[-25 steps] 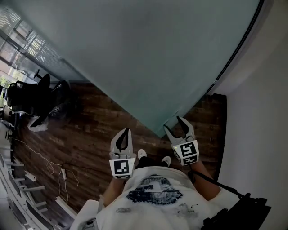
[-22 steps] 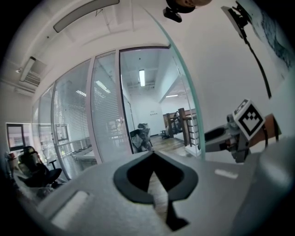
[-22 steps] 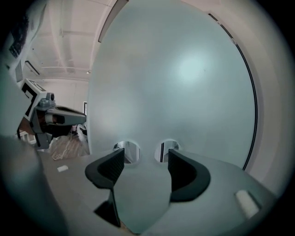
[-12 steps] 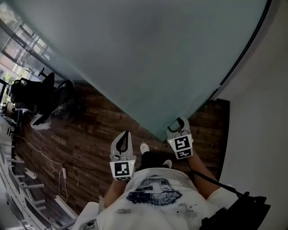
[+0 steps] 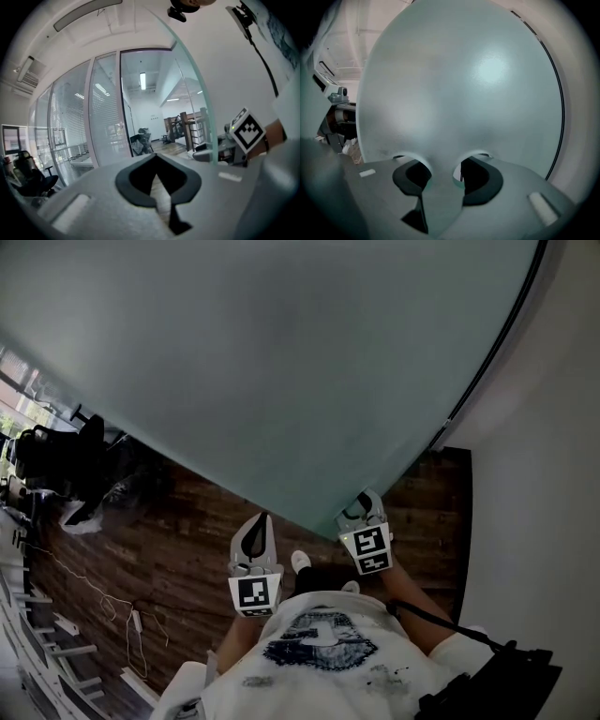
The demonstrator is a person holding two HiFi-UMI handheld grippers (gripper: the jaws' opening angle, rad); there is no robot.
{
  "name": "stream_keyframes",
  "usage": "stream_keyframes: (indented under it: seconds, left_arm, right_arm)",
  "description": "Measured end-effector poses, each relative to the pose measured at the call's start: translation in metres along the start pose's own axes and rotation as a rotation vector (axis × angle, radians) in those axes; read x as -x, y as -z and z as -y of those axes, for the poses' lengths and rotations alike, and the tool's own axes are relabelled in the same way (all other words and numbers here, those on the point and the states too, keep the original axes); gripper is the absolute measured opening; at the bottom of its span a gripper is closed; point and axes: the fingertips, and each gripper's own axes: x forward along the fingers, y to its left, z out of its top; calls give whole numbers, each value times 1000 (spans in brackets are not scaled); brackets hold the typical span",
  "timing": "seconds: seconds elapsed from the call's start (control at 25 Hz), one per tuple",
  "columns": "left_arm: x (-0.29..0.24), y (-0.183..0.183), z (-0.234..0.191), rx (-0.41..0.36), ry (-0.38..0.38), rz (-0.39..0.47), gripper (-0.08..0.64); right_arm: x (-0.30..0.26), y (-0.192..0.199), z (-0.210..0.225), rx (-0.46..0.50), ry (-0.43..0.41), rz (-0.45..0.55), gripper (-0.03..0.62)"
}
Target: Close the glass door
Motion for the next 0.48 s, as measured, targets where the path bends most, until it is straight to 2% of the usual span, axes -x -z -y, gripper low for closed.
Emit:
stream_keyframes:
  seconds: [0.48]
  left_arm:
    - [-30, 18, -34, 13, -2, -22, 2]
  right_arm:
    - [-54, -3, 1, -15, 38, -28, 166]
